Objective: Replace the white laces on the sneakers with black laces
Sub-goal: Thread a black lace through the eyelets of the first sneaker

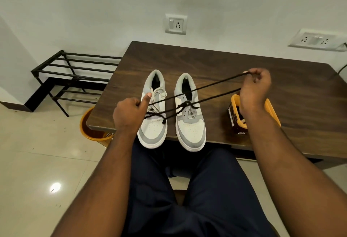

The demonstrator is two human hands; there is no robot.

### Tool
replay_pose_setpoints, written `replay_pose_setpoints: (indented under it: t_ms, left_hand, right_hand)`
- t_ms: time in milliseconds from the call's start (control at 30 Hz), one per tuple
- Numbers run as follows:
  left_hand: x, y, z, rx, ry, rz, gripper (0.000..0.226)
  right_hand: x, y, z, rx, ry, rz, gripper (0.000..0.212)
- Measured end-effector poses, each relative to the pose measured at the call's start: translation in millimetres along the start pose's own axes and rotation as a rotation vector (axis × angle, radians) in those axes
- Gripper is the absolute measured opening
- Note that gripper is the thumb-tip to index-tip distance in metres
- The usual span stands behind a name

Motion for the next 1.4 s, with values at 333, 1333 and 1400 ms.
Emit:
replay_pose_setpoints:
  t_ms: [333, 1333, 1400]
  left_hand:
    - [37, 18, 3, -1.724, 0.372, -0.358, 0.028]
    - [29, -18, 62, 0.242, -0.330, -0.212, 0.074]
    - [10, -30, 71, -0.108, -0.469, -0.201, 0.062]
  right_hand:
    - [54, 1, 10, -0.058, -0.628, -0.252, 0.016]
    - [30, -53, -35, -0.433, 0.120, -0.859, 0.016]
    - [11, -50, -40, -0.301, 0.007, -1.015, 0.014]
Point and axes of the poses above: each hand's wrist, its own x-axis towards the middle knuckle, its own y-axis out of the back of the hand, z = x × y, the point moved 1 cm from there along x, towards the middle knuckle, and after that the axes turned 3 degrees about -z, right-handed, at the moved point
